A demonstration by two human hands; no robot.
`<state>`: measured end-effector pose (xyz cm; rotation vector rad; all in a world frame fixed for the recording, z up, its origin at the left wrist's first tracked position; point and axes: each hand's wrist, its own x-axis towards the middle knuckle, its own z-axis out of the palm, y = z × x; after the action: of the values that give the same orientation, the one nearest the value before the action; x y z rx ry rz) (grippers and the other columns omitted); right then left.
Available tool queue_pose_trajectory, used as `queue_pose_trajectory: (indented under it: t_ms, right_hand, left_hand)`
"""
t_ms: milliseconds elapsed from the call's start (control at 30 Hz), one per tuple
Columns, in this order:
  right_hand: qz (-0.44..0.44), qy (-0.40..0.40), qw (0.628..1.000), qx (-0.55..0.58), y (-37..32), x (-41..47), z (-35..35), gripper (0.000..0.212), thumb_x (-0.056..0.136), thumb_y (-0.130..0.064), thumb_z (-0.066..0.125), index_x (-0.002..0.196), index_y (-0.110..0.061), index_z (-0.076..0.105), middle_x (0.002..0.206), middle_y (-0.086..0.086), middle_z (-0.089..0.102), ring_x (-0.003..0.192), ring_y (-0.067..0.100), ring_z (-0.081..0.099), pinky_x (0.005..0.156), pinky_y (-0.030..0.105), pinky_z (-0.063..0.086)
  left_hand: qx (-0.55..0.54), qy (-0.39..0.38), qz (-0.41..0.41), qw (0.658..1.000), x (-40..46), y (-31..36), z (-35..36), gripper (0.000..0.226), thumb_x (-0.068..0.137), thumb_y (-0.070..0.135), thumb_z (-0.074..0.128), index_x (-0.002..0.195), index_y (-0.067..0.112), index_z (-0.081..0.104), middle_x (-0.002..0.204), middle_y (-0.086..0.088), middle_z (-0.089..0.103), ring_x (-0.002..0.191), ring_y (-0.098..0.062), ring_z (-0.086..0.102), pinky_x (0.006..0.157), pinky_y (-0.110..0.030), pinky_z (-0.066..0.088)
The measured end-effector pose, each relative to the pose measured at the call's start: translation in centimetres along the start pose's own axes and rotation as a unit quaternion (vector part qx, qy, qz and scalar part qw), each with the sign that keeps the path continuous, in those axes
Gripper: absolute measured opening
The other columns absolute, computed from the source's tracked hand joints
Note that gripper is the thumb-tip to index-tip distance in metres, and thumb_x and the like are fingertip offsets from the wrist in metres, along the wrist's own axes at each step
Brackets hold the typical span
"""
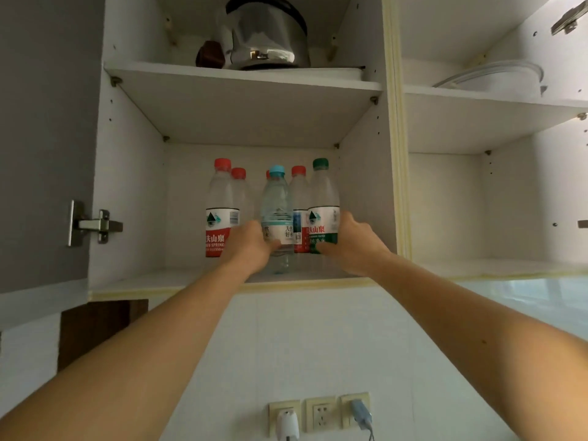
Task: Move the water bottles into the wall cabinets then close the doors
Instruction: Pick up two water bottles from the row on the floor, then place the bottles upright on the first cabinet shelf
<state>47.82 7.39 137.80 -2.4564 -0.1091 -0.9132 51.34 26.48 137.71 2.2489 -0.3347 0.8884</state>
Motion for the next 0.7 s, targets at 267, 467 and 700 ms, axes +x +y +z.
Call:
queue_pose_trajectory:
  t_ms: [267,467,700]
  right_hand:
    - [-0.124,0.028,0.991,-0.052,1.7,-10.1,-5.3,0.020,0.101,-0.031,0.050,0.114,-0.015,0.052,0.110,0.005,0.061,0.091,0.023,0.059,0.068,0.035,0.049]
    - [-0.141,-0.016,0.990,-0.016,4.3,-17.5,-5.7,0.046,0.104,-0.040,0.051,0.144,-0.019,0.047,0.137,0.001,0.055,0.128,0.021,0.049,0.101,0.038,0.046]
    - [-0.059,-0.044,0.997,0.032,9.1,-27.4,-5.3,0.040,0.099,-0.038,0.058,0.134,-0.019,0.058,0.120,-0.002,0.063,0.117,0.020,0.055,0.094,0.034,0.046]
  left_hand:
    - [-0.064,0.067,0.060,0.994,-8.3,3.9,-2.9,0.041,0.100,0.040,0.059,0.130,0.012,0.060,0.118,-0.005,0.069,0.097,-0.018,0.064,0.085,-0.037,0.055]
    - [-0.143,0.027,0.079,0.986,-17.9,5.8,-2.5,0.020,0.103,0.037,0.054,0.110,0.020,0.063,0.097,0.003,0.065,0.084,-0.018,0.067,0.064,-0.032,0.061]
    - [-0.148,-0.066,-0.004,0.987,-27.2,5.1,1.1,0.021,0.104,0.039,0.051,0.111,0.022,0.061,0.099,0.002,0.067,0.086,-0.014,0.068,0.067,-0.027,0.060]
